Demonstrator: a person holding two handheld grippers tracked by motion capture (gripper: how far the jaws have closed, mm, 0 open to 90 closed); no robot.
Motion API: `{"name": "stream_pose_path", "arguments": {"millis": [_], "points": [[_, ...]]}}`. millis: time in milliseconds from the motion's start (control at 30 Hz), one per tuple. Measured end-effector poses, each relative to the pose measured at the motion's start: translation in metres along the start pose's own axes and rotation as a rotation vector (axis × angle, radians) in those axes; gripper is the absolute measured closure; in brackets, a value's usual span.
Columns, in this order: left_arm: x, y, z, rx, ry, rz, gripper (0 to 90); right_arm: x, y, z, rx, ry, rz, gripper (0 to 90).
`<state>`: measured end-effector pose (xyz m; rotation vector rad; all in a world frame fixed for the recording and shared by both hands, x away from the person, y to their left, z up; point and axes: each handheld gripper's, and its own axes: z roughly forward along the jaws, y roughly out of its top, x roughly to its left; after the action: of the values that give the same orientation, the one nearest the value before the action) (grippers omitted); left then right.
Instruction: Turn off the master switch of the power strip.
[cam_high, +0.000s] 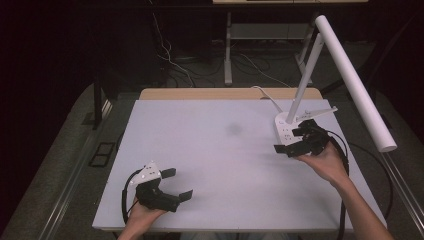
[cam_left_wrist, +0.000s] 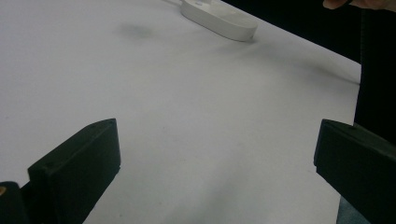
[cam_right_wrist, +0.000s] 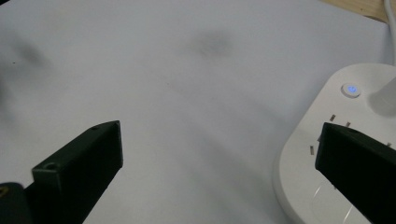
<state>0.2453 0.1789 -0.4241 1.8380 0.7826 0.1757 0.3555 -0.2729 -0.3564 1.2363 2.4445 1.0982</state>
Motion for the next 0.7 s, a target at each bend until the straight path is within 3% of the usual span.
{"name": "stream_pose_path", "arguments": {"millis": [700], "points": [[0.000,0.000,0.000,0.003,-0.004,0.002,0.0,-0.019,0.019,0.017,0.043,-0.042,0.002,0.3]]}}
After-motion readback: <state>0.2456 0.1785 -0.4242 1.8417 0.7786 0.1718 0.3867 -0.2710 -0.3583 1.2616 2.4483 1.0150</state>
